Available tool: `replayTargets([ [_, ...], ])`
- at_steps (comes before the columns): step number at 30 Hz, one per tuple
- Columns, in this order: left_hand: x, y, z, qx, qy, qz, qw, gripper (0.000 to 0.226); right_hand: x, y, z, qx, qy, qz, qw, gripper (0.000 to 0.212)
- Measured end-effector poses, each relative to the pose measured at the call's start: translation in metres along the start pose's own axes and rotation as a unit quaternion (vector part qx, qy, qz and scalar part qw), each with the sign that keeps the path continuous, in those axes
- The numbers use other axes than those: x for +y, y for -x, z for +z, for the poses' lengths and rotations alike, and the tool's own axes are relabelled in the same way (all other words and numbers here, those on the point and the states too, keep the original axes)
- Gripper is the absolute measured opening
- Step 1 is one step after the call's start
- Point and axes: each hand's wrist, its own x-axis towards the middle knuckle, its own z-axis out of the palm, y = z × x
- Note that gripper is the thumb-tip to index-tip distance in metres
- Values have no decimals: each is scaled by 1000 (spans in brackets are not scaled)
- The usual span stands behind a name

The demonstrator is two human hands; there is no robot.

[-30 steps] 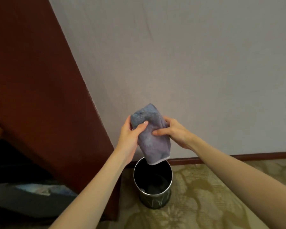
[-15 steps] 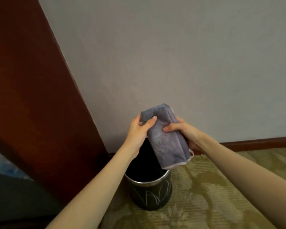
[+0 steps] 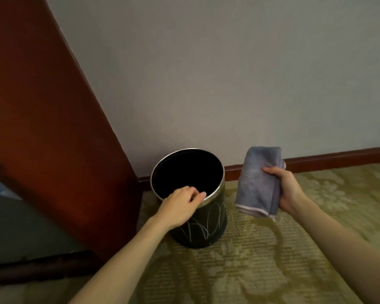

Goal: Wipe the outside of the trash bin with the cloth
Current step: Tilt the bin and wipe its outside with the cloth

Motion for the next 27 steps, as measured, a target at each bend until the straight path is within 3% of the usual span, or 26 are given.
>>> replayTargets([
  [3,-6,7,17,44,-233,90,967,53,26,-6,-20,40,36,39,998,43],
  [6,-11,6,25,116,-277,105,948,53,53,-11,-34,60,81,98,990,49],
  [10,-11,3,29,133,-231,115,957,55,82,-13,-44,79,122,143,979,42],
  [14,11,4,37,169,-193,100,961,38,97,-11,-50,84,131,128,979,44],
  [20,36,-5,5,235,-128,-49,962,50,93,-13,-52,121,182,55,974,36],
  [23,33,-10,-17,212,-78,-92,970,52,78,-16,-50,142,182,38,972,30],
  [27,18,-5,-31,193,-80,-65,976,45,64,-15,-40,115,184,56,975,34],
])
